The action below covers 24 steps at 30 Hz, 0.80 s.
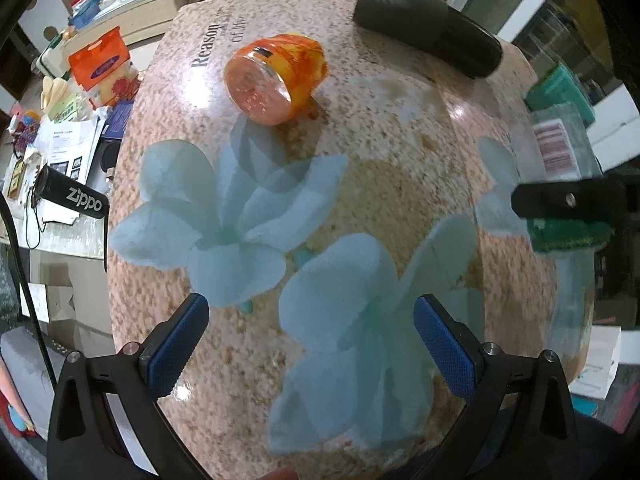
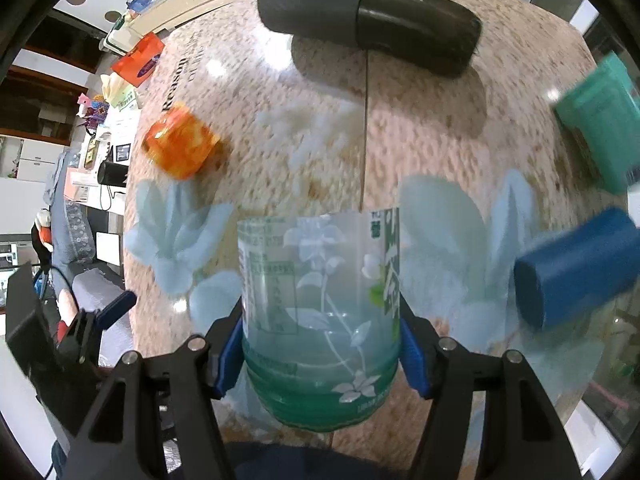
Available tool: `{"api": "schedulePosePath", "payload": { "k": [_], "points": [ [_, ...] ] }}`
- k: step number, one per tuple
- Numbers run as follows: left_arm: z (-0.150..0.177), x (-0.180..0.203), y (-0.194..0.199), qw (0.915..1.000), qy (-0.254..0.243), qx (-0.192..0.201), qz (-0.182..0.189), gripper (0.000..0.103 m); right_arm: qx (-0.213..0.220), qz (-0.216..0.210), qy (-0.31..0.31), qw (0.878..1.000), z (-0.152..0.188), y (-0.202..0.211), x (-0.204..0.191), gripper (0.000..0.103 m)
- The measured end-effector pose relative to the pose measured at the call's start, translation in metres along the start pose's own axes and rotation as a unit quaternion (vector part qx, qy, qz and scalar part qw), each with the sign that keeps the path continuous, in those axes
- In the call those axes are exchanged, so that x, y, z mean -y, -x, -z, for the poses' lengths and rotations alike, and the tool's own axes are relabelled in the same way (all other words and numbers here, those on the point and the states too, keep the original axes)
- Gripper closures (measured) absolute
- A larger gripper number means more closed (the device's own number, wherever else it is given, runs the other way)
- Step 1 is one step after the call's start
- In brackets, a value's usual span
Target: Flip cup upright
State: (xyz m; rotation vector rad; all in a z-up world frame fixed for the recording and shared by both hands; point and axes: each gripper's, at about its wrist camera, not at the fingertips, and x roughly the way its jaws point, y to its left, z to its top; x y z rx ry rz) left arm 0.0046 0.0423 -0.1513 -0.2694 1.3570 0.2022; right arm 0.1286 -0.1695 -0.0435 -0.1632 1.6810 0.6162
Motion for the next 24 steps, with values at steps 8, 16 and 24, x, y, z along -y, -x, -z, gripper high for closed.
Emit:
{"api": "schedulePosePath", "payload": {
  "k": [8,16,24],
  "points": [
    [0.027,0.008,0.003,0.9998,-0.02,-0.004,0.0,0.0,-0.009,-0.01,-0.038,0.999,0.046,-0.014,-0.007,0.04],
    [0.048,0.004,-0.006,0.9992,-0.032,-0.021,0.014,0.0,-0.024,-0.001,-0.07,0.997,0.073,-0.031,0.004,0.04],
    [0.058,-0.001,-0.015,0.9984,-0.028,-0.031,0.038,0.0,-0.032,0.028,-0.069,0.997,0.065,-0.043,-0.001,0.04]
  ]
}}
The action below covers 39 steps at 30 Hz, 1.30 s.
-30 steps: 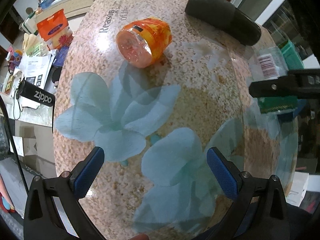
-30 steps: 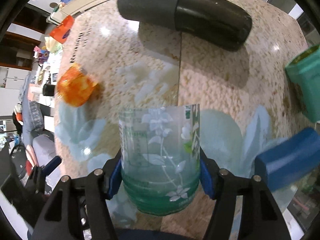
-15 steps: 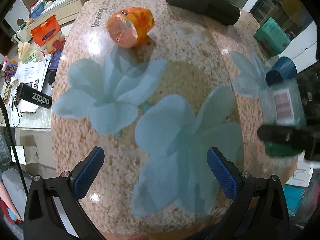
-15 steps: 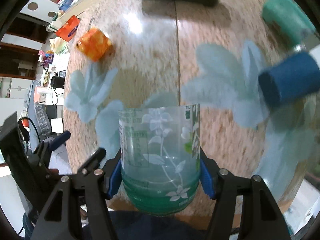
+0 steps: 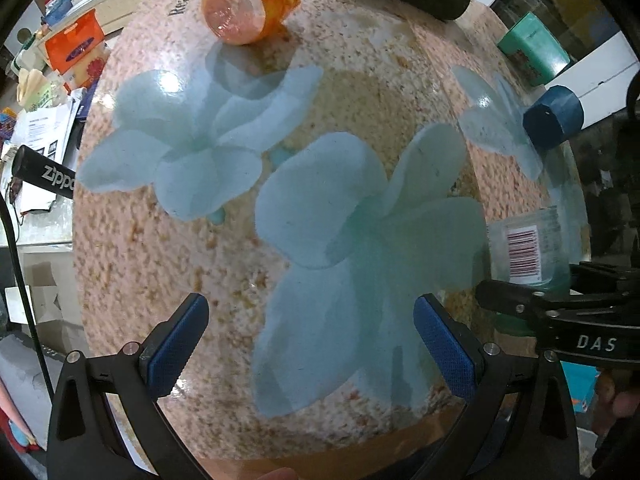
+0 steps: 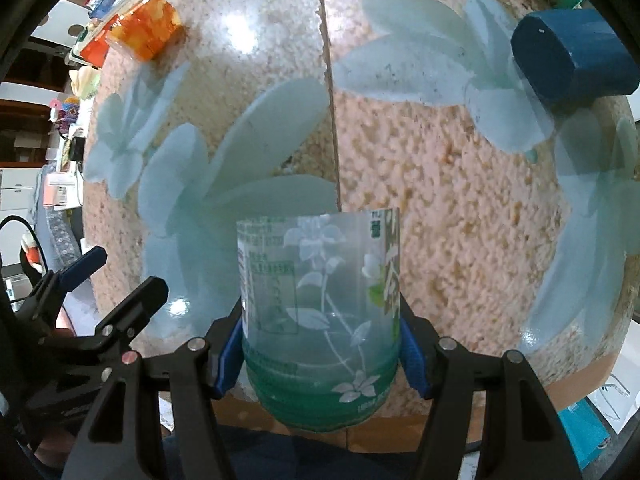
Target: Flip cup upright
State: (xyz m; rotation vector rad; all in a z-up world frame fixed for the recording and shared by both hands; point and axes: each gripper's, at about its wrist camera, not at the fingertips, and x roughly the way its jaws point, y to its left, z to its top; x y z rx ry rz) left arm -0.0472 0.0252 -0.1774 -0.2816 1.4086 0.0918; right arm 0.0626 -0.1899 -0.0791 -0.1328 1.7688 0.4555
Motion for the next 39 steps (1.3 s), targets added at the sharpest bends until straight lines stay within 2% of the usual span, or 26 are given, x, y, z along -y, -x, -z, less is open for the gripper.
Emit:
{"api": "schedulePosePath", "payload": {
  "k": [14,16,20,22,31,39],
  "points": [
    [0.008,-0.002,0.0,0.9999,-0.008,-0.009,0.0,0.0,-0.004,0.024,-0.003,1.0,-0.002,-0.003,-0.001,0.038],
    [0.009,-0.002,0.0,0.9999,-0.01,-0.011,-0.001,0.0,-0.004,0.025,-0.006,1.0,-0.001,-0.011,-0.01,0.028],
    [0.01,-0.002,0.0,0.9998,-0.012,-0.016,-0.001,0.0,-0.003,0.029,-0.009,1.0,0.007,-0.018,-0.018,0.025],
    [0.011,-0.004,0.002,0.9998,-0.011,-0.015,-0.002,0.0,0.003,0.029,-0.009,1.0,0.01,-0.017,-0.021,0.015],
    [0.012,-0.009,0.016,0.9997,-0.012,-0.01,0.017,0.0,0.033,0.025,-0.023,0.999,0.022,0.014,-0.01,0.003],
    [0.011,0.013,0.047,0.9989,-0.038,-0.007,0.026,0.0,0.073,0.008,-0.052,0.996,0.043,0.067,0.011,0.002]
  ]
}}
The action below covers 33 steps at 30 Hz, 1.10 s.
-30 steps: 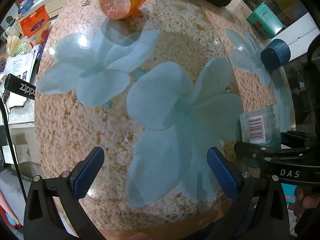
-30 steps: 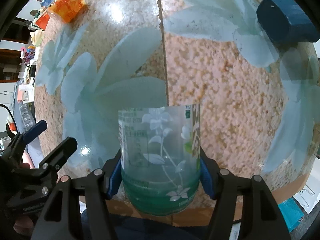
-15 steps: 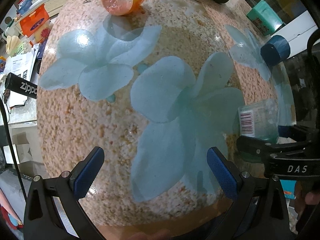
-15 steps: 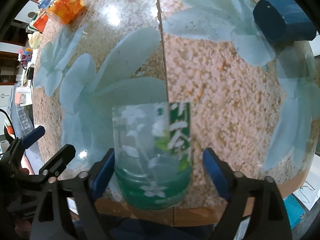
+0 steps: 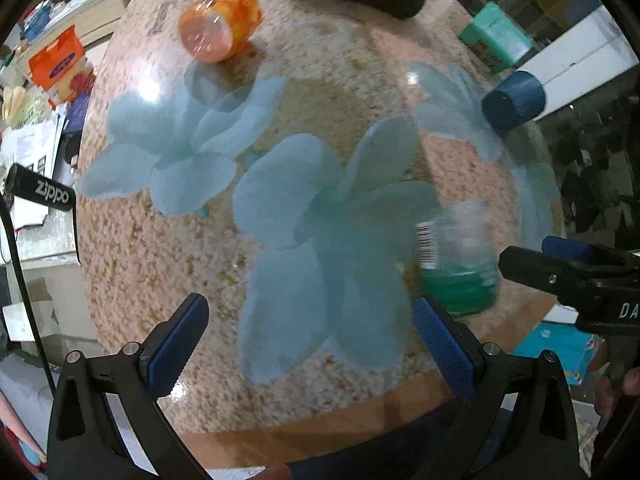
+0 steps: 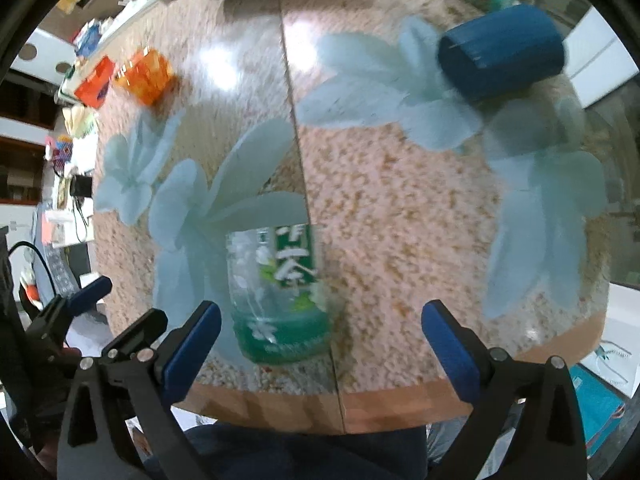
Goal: Flip cup upright
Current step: 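Move the left gripper onto the cup and close it around the body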
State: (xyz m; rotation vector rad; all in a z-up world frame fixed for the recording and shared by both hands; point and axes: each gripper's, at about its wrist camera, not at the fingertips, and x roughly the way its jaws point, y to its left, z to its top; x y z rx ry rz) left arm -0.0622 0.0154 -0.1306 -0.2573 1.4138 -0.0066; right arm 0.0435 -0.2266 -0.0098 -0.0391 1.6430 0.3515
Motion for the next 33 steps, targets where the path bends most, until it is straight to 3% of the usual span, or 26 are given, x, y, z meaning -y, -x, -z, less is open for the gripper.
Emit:
{"api": "schedulePosePath", "payload": {
  "k": [6,12,21,33],
  "points": [
    [-0.009,0.027,0.02,0.9997,-0.015,0.013,-0.014,0.0,0.039,-0.01,-0.005,0.999,0.009,0.045,0.023,0.002],
    [-0.019,0.065,0.021,0.999,-0.03,0.011,-0.032,0.0,0.065,-0.012,0.009,0.998,0.004,0.064,0.04,0.001],
    [-0.033,0.107,0.002,0.9983,-0.025,-0.015,-0.05,0.0,0.081,-0.01,0.041,0.996,-0.001,0.063,0.064,0.001],
    [-0.054,0.097,-0.053,0.9926,0.024,-0.075,-0.092,0.0,0.054,-0.035,0.053,0.997,-0.009,0.037,0.091,0.001]
  ]
}}
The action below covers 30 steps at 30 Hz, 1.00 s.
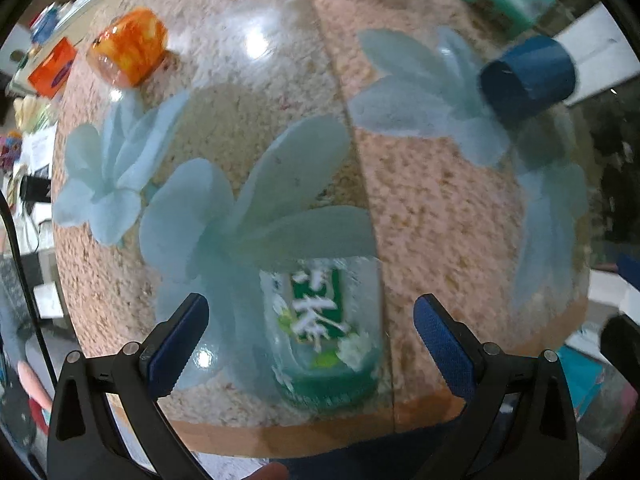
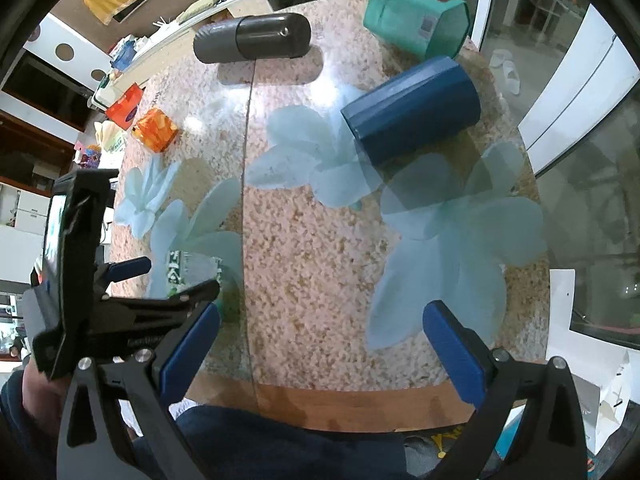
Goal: Flip cup upright
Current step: 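Move the left gripper onto the cup and close it around the body, then lift the cup with the left gripper and rotate it opening up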
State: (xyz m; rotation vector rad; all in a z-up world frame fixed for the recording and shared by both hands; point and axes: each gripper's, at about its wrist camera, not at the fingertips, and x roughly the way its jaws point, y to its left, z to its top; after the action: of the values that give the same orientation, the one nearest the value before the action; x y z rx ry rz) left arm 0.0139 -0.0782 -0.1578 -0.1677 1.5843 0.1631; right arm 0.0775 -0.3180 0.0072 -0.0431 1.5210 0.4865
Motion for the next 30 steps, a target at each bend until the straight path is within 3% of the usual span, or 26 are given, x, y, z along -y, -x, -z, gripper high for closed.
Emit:
{"api": "schedulePosePath", "payload": {
  "k": [4,7,10,12,16,22,30],
  "points": [
    [-0.005,0.001,-0.014,0.9996,0.01,-0.023,0.015,0.0,-0.005,-0.006,-0.007,1.0,-0.004,-0.003,0.008,0.001],
    [-0.007,0.003,-0.024,0.9988,0.013,-0.043,0.016,0.007,-0.003,-0.005,-0.007,1.0,-0.008,-0.004,0.011,0.001],
    [-0.01,0.003,-0.033,0.9977,0.028,-0.054,0.031,0.02,-0.008,-0.002,-0.006,1.0,-0.01,-0.008,0.013,0.001],
    [-0.011,0.003,-0.034,0.9976,0.031,-0.052,0.035,0.034,-0.016,-0.001,-0.007,1.0,-0.009,-0.012,0.014,0.001],
    [-0.011,0.008,-0.036,0.9976,0.03,-0.053,0.033,0.037,-0.024,-0.006,-0.007,1.0,-0.009,-0.017,0.015,0.001],
    [-0.008,0.007,-0.032,0.9979,0.035,-0.034,0.042,0.04,-0.019,-0.006,0.007,1.0,-0.012,-0.016,0.01,0.001],
    [-0.006,0.002,0.0,0.997,0.029,0.029,0.065,0.041,-0.01,-0.02,0.016,1.0,-0.018,-0.011,0.002,0.001]
  ]
}}
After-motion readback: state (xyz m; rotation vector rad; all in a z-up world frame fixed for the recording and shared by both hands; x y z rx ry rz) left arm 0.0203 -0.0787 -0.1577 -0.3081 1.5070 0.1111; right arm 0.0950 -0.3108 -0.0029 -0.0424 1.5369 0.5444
